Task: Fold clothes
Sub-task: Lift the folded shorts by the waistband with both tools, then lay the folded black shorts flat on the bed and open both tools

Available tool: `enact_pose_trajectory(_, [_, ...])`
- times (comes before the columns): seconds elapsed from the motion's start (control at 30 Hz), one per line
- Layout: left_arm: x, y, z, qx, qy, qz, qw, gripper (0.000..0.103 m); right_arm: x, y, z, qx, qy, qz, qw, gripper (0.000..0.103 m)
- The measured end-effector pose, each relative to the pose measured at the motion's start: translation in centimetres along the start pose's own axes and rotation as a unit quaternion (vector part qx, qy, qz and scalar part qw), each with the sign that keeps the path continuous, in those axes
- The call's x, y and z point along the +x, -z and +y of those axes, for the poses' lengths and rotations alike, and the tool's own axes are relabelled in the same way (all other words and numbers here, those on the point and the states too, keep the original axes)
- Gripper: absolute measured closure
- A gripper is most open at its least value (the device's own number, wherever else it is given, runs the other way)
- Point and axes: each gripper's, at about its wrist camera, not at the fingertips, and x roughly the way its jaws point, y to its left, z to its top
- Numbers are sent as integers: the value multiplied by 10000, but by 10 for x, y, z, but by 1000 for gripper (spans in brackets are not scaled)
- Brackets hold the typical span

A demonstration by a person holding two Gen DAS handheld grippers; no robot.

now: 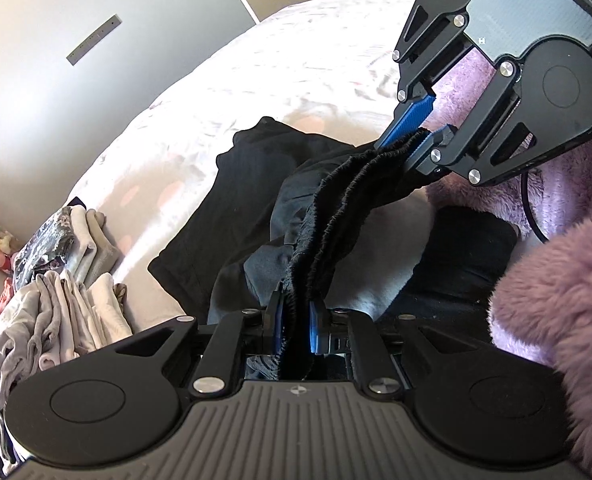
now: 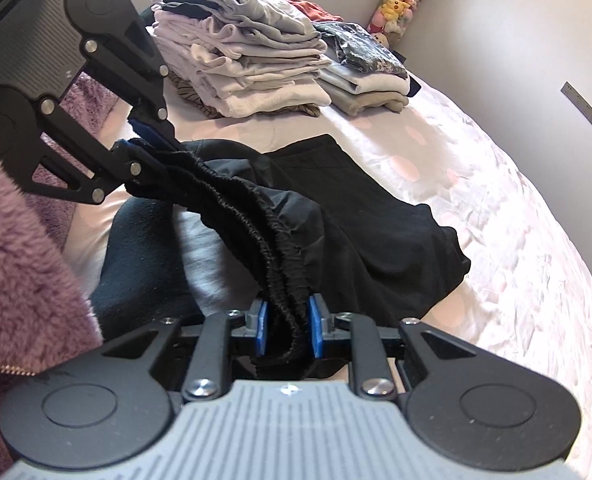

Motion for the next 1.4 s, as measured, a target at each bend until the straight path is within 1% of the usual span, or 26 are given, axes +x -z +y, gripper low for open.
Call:
enact_pose_trajectory(0.1, [1, -6, 9, 10, -52, -48, 10000, 93, 1, -5, -8, -19, 19, -50, 10000, 80])
enact_pose_trajectory(0.27, [4, -21, 30, 98, -154, -153, 9997, 93, 2, -19, -26, -80, 195, -186, 9996, 80])
enact_pose_trajectory(0.4, [11, -37, 54, 143, -109, -238, 9996, 93, 10, -32, -47, -64, 344, -241, 9991, 79])
enact_pose_trajectory(0.53, [30, -54, 78, 221, -62, -256, 9994, 93, 25, -44, -73, 101, 365, -262, 9989, 79])
enact_pose_trajectory(0.67, [55, -72, 102, 177, 111, -174, 9996, 92, 45, -54, -102, 279, 299, -205, 9990, 79])
enact_pose_trajectory(0.83, [103, -81, 138, -81, 529, 63, 9985, 92, 89, -65, -141, 508, 56, -50, 9987, 79])
enact_pose_trajectory(1.07, [179, -78, 170, -542, 856, 396, 9941, 88, 161, -68, -172, 870, -129, 203, 9959, 77])
enact_pose_trajectory(1.17, [202, -70, 182, -919, 994, 449, 9898, 85, 187, -64, -179, 1077, -171, 297, 9936, 76])
enact_pose_trajectory(1.23, [210, -63, 188, -1194, 1064, 400, 9863, 83, 197, -59, -181, 1203, -180, 297, 9921, 73])
enact_pose_trajectory(1.33, [216, -55, 199, -1648, 1089, 286, 9799, 76, 203, -55, -184, 1412, -81, 235, 9897, 64])
enact_pose_trajectory(1.37, [217, -51, 204, -1820, 1073, 247, 9771, 75, 204, -54, -185, 1512, -9, 207, 9883, 53])
enact_pose_trajectory(1.4, [216, -49, 209, -1981, 1021, 202, 9746, 75, 203, -52, -188, 1653, 67, 150, 9861, 45])
